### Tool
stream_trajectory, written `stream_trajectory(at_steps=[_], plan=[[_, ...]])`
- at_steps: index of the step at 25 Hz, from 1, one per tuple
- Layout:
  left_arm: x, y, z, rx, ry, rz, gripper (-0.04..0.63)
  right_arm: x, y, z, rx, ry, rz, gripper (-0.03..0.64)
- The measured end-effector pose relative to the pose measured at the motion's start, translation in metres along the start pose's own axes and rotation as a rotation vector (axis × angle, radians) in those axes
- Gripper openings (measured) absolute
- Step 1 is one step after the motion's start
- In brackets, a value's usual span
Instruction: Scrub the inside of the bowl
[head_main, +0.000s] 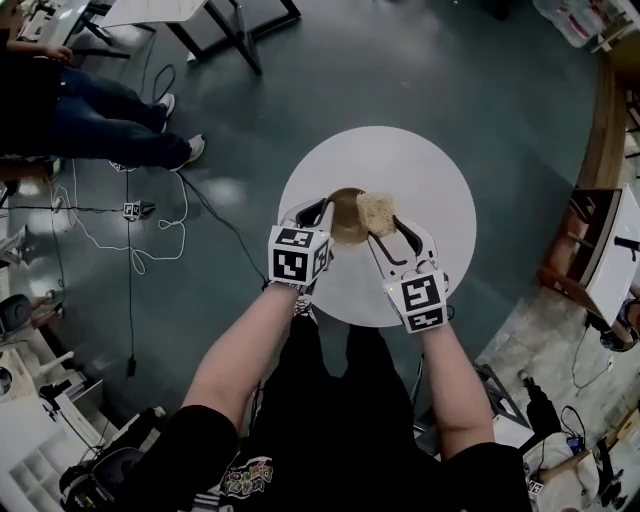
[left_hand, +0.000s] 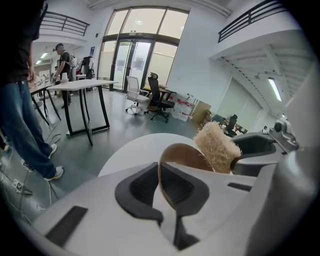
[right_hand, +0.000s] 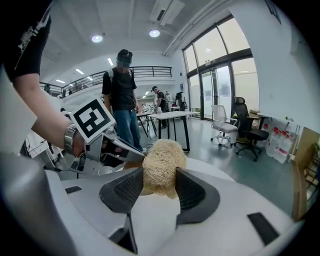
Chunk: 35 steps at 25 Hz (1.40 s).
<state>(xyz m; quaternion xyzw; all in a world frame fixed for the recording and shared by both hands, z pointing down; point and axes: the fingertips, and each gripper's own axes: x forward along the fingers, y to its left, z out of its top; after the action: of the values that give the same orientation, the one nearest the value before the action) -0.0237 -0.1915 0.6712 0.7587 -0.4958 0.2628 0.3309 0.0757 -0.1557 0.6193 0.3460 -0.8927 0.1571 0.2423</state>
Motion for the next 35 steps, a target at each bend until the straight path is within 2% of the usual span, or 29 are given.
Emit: stream_trajectory(at_steps=[5,8,11,15,18,20,23,27,32,35], plan=[[-0.021,-0.007,0.016,0.069,-0.033,-0.004,0.021,-0.006,0.017,0.014,-0.123,0.022,0.001,0.210],[-0.039,-0.010,0.028,0.143,-0.056,-0.005,0.021,-0.010,0.029,0.023,-0.234,0.062,-0.007,0.209],[-0.056,-0.017,0.035,0.290,-0.063,0.001,0.021,-0.013,0.040,0.027,-0.385,0.124,-0.016,0.209],[-0.078,-0.026,0.042,0.540,-0.063,0.019,0.021,-0.017,0.056,0.030,-0.600,0.198,-0.018,0.208],[-0.095,-0.029,0.042,0.659,-0.052,0.021,0.021,-0.021,0.072,0.034,-0.750,0.239,-0.013,0.207],[-0.103,-0.030,0.041,0.698,-0.038,0.012,0.021,-0.024,0.081,0.038,-0.841,0.258,-0.014,0.207],[-0.114,-0.028,0.040,0.708,-0.031,0.007,0.021,-0.031,0.096,0.040,-0.941,0.277,-0.014,0.207],[-0.130,-0.027,0.044,0.684,-0.054,-0.018,0.021,-0.036,0.115,0.039,-1.016,0.300,-0.013,0.207],[-0.144,-0.045,0.041,0.868,-0.084,-0.035,0.021,-0.033,0.118,0.043,-1.048,0.371,-0.061,0.207],[-0.151,-0.052,0.048,0.908,-0.125,-0.028,0.023,-0.035,0.115,0.046,-0.982,0.406,-0.116,0.206]])
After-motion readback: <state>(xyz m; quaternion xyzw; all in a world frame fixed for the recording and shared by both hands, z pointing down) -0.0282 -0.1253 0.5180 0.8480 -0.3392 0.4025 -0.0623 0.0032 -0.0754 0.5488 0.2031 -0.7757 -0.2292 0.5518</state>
